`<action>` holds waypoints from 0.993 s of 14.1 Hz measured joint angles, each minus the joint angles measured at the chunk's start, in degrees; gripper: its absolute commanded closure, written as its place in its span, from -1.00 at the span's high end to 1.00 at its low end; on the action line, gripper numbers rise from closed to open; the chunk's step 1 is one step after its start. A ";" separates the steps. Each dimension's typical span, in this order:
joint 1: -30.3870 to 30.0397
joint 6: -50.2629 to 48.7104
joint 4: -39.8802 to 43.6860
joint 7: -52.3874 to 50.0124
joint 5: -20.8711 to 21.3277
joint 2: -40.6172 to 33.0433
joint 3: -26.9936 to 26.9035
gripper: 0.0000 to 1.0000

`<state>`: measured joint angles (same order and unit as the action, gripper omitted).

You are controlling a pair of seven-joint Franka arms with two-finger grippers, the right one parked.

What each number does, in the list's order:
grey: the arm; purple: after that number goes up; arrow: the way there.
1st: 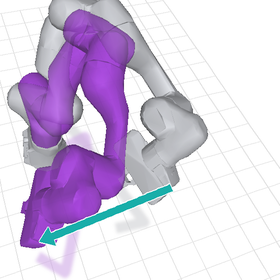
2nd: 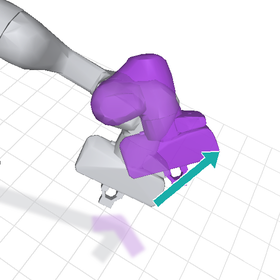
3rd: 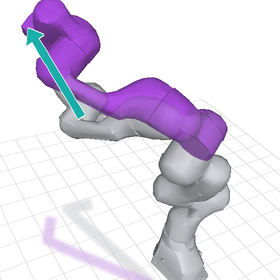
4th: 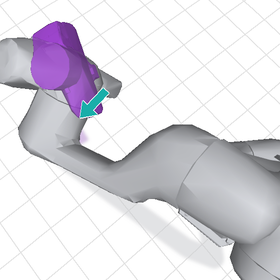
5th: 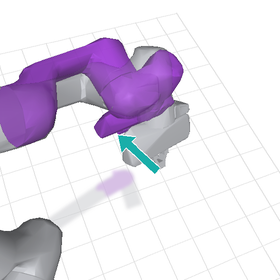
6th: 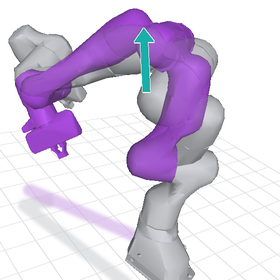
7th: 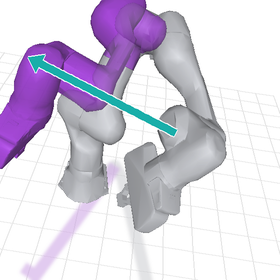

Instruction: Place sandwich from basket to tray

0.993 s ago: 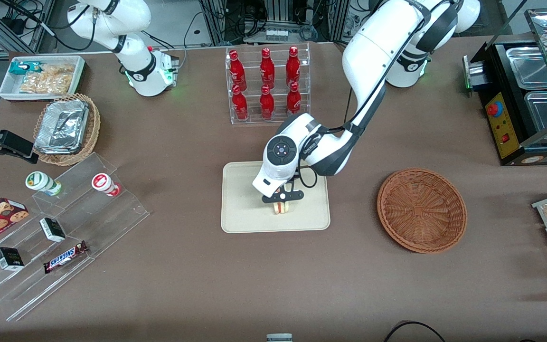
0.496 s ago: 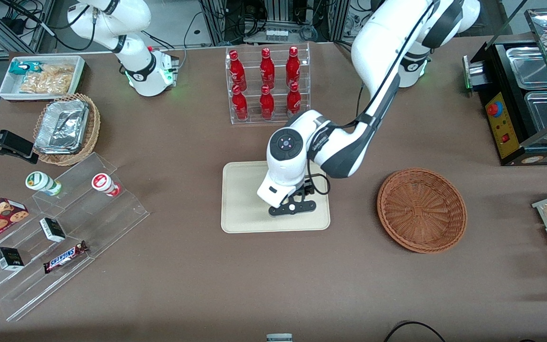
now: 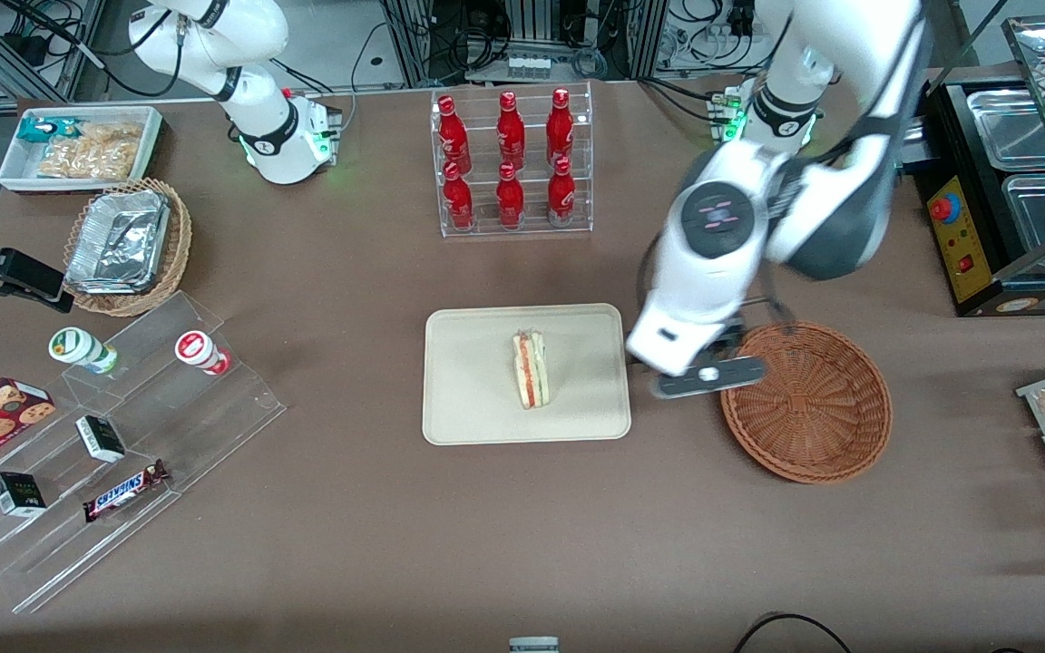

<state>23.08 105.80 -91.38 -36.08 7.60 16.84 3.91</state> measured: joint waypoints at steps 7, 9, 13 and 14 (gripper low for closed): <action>-14.30 -17.52 -3.17 19.90 -2.95 -13.22 -0.24 1.00; -15.38 -22.13 -1.87 20.59 -2.97 -14.91 -0.28 1.00; -15.39 -27.94 1.62 20.78 -2.95 -16.00 -0.56 1.00; -15.39 -27.94 1.69 20.96 -2.96 -15.97 -0.70 1.00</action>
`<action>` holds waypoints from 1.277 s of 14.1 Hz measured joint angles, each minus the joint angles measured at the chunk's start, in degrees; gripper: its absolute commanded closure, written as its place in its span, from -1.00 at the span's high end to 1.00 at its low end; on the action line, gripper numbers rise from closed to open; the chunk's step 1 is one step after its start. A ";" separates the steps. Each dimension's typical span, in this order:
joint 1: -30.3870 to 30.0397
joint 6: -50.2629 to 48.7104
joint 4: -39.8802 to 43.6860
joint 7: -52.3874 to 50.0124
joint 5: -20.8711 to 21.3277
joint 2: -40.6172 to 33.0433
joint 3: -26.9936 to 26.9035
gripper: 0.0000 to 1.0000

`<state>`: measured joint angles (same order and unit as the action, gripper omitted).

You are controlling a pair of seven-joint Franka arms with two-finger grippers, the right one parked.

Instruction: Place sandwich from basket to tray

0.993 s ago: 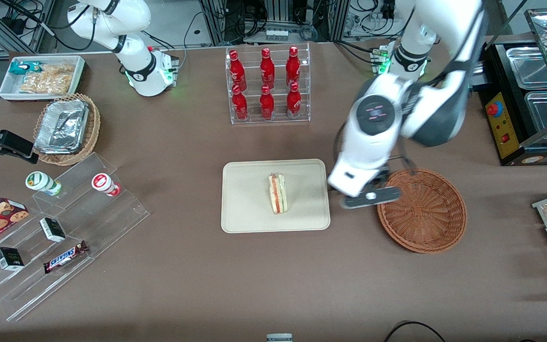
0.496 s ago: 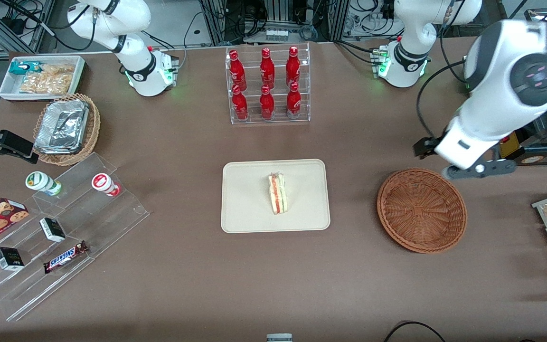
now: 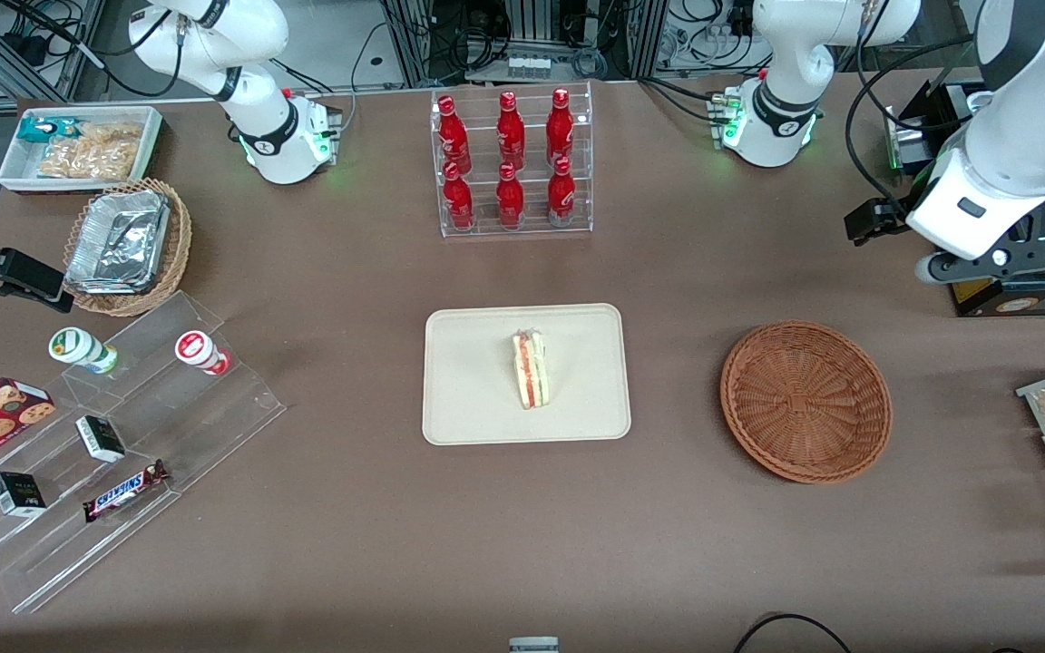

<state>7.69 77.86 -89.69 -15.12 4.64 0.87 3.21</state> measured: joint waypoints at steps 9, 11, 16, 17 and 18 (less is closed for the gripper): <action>-6.07 0.00 0.00 1.09 -0.04 0.29 3.74 1.00; -13.51 0.00 0.00 2.86 -0.17 0.29 10.32 1.00; -15.35 0.00 3.41 3.29 -0.21 1.77 12.92 1.00; -15.50 -0.01 4.00 3.31 -0.21 2.15 12.91 1.00; -15.62 -0.01 4.39 3.34 -0.21 2.46 12.91 1.00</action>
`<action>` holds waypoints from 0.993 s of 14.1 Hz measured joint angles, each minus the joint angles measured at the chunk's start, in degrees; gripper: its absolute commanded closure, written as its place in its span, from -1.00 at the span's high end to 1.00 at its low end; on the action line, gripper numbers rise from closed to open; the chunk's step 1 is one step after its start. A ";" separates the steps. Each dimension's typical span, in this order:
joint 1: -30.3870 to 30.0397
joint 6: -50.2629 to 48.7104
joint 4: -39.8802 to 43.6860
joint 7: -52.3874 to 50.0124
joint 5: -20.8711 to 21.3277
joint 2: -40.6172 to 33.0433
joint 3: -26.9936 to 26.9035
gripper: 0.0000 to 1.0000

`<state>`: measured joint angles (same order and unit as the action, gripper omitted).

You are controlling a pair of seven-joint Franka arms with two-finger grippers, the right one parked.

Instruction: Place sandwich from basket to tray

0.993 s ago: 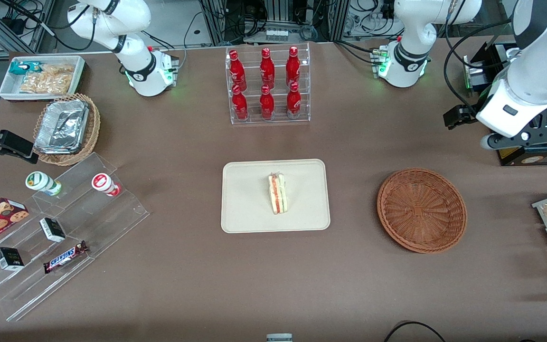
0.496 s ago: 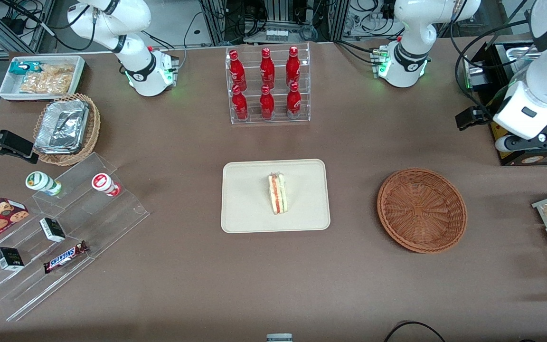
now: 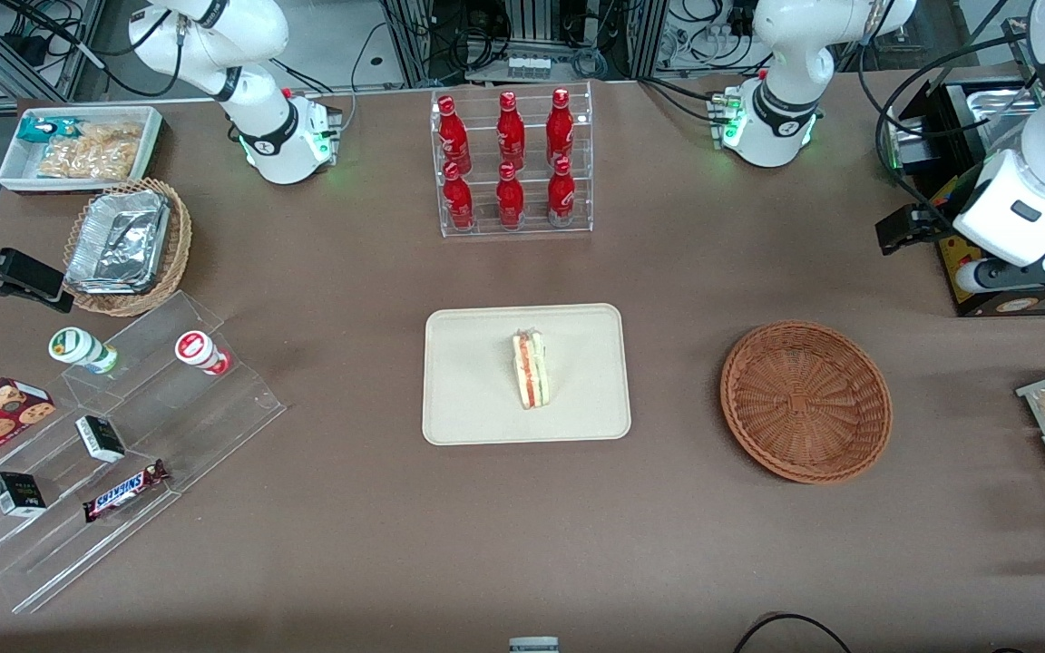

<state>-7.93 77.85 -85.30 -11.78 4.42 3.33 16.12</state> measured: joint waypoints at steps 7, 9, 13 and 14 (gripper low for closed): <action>-0.16 0.00 0.34 0.07 -2.77 0.78 0.01 1.00; -0.16 0.00 0.35 0.07 -3.78 0.79 0.01 1.00; -0.17 0.42 0.37 0.21 -3.85 0.85 0.04 1.00; -0.17 0.47 0.37 0.41 -3.85 0.90 0.06 1.00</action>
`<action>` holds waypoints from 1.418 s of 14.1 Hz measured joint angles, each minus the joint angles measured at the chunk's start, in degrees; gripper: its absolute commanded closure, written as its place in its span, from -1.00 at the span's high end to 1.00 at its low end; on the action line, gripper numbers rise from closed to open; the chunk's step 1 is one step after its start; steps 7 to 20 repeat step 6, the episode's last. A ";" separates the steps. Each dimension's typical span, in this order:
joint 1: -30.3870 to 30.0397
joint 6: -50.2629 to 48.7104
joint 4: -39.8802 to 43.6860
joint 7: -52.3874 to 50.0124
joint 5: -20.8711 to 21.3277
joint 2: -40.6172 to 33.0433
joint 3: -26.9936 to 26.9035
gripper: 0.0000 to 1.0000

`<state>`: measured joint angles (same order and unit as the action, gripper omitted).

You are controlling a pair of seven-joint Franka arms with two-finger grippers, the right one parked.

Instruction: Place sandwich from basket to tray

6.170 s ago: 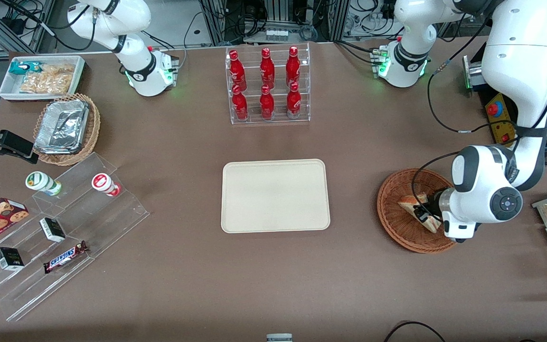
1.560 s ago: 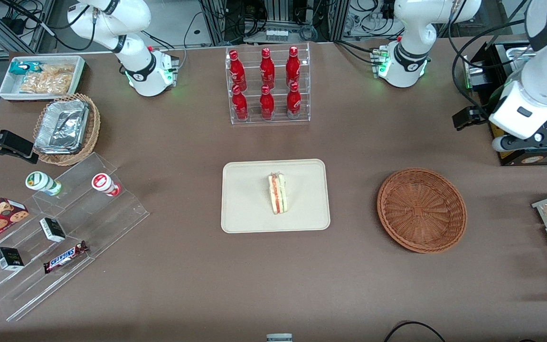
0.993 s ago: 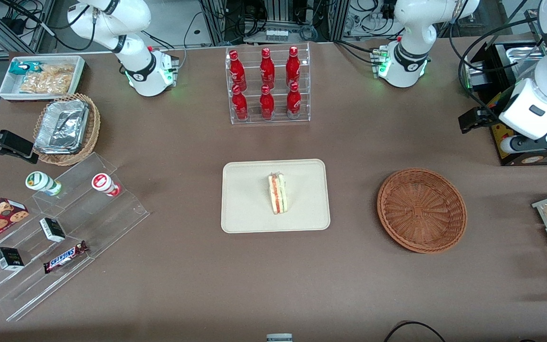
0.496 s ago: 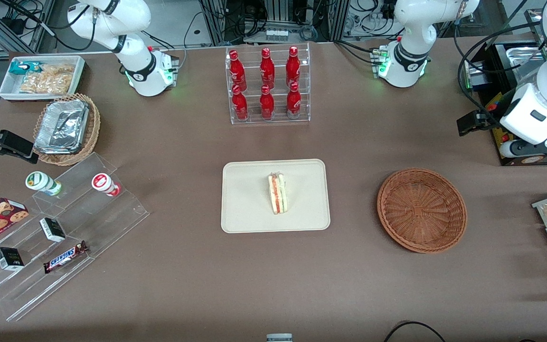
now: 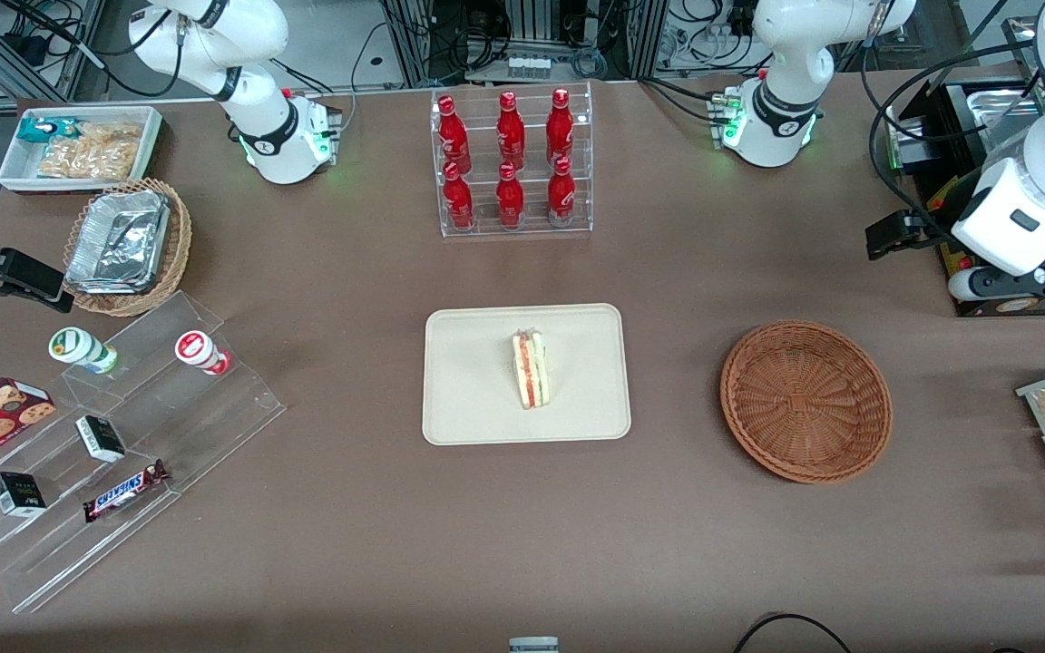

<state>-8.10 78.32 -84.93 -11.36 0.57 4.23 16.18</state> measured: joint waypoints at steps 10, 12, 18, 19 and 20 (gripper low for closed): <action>0.00 0.00 0.00 6.09 0.09 0.18 0.05 1.00; 0.00 0.00 0.00 6.09 0.09 0.18 0.05 1.00; 0.00 0.00 0.00 6.09 0.09 0.18 0.05 1.00; 0.00 0.00 0.00 6.09 0.09 0.18 0.05 1.00; 0.00 0.00 0.00 6.09 0.09 0.18 0.05 1.00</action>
